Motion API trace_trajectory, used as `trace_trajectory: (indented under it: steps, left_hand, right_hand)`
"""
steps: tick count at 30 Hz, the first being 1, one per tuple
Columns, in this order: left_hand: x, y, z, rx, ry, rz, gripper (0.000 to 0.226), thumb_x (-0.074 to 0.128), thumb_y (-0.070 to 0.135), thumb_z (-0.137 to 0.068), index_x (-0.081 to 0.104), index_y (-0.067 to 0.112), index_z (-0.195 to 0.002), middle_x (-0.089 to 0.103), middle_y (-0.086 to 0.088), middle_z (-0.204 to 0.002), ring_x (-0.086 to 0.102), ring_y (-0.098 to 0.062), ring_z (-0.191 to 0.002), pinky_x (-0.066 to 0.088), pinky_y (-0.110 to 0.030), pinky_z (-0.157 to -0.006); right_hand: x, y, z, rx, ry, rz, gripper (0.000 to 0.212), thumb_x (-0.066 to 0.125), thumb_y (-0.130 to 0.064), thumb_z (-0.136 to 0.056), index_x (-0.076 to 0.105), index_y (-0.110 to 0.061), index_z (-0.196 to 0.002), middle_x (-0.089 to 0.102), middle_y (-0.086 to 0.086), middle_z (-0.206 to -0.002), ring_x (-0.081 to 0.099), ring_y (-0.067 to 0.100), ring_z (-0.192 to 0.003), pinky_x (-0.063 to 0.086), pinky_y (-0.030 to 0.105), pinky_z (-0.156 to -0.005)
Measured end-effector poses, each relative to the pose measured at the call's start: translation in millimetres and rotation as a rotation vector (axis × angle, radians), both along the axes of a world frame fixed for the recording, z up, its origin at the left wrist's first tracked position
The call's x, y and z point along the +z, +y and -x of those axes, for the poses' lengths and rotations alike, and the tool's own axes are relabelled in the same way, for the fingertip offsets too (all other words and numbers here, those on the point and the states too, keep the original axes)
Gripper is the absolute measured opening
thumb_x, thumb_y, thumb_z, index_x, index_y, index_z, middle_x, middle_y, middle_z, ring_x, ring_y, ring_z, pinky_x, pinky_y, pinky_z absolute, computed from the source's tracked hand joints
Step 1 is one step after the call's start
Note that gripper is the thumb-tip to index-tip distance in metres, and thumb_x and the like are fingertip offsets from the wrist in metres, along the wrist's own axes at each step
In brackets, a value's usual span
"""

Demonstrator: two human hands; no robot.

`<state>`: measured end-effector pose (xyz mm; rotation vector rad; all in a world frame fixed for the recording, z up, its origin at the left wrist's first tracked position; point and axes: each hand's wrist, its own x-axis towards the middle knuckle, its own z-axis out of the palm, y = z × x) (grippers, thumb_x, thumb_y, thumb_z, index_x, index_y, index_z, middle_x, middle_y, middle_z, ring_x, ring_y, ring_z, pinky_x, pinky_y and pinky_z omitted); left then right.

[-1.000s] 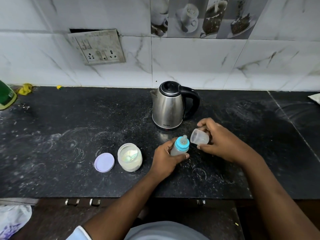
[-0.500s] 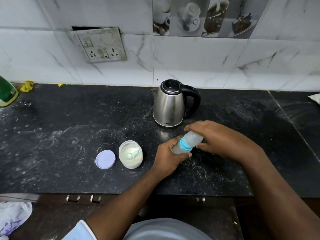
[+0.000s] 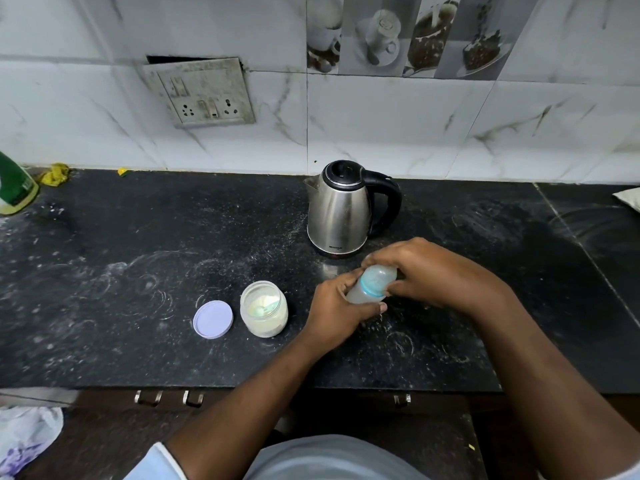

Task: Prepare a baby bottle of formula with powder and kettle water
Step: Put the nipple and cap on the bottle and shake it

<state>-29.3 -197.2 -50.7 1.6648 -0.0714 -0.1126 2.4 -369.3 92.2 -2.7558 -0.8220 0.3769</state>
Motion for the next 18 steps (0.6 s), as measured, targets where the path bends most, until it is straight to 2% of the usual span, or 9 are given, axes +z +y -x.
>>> trace_trajectory:
  steps: [4, 6, 12, 16, 18]
  left_hand:
    - [0, 4, 1, 0.004, -0.008, 0.026, 0.058, 0.097, 0.024, -0.072, 0.078, 0.018, -0.127, 0.083, 0.004, -0.117, 0.078, -0.020, -0.112, 0.059, -0.053, -0.105]
    - [-1, 5, 1, 0.004, -0.002, 0.029, 0.057, 0.097, 0.025, -0.072, 0.078, 0.020, -0.125, 0.083, 0.002, -0.114, 0.079, -0.024, -0.110, 0.060, -0.056, -0.104]
    - [1, 5, 3, 0.008, 0.015, 0.056, 0.052, 0.097, 0.020, -0.074, 0.079, 0.022, -0.123, 0.083, -0.001, -0.113, 0.079, -0.028, -0.110, 0.059, -0.061, -0.103]
    - [7, 12, 2, -0.013, 0.039, 0.121, 0.055, 0.095, 0.005, -0.078, 0.076, 0.016, -0.128, 0.083, -0.005, -0.118, 0.078, -0.030, -0.114, 0.058, -0.060, -0.106]
    - [10, 15, 2, -0.025, 0.037, 0.140, 0.057, 0.094, 0.001, -0.079, 0.075, 0.015, -0.131, 0.083, -0.005, -0.120, 0.077, -0.031, -0.116, 0.058, -0.058, -0.107]
  right_hand:
    - [-1, 6, 0, -0.060, 0.028, -0.008, 0.055, 0.078, -0.020, -0.078, 0.065, -0.039, -0.128, 0.072, -0.012, -0.122, 0.066, 0.009, -0.110, 0.055, 0.036, -0.093]
    - [-1, 8, 2, -0.106, 0.019, -0.001, 0.058, 0.078, -0.022, -0.079, 0.064, -0.036, -0.133, 0.072, -0.008, -0.125, 0.068, 0.012, -0.111, 0.056, 0.036, -0.093]
    - [-3, 12, 0, -0.148, 0.044, 0.012, 0.058, 0.078, -0.026, -0.079, 0.063, -0.034, -0.135, 0.071, -0.005, -0.125, 0.067, 0.017, -0.112, 0.056, 0.039, -0.094]
    - [-16, 10, 10, -0.160, 0.047, -0.181, 0.061, 0.073, -0.029, -0.086, 0.054, -0.041, -0.143, 0.060, -0.013, -0.136, 0.060, 0.007, -0.116, 0.050, 0.031, -0.100]
    - [-22, 10, 21, -0.208, 0.084, -0.392, 0.067, 0.073, -0.024, -0.090, 0.047, -0.045, -0.148, 0.058, -0.016, -0.134, 0.064, 0.003, -0.095, 0.053, 0.024, -0.091]
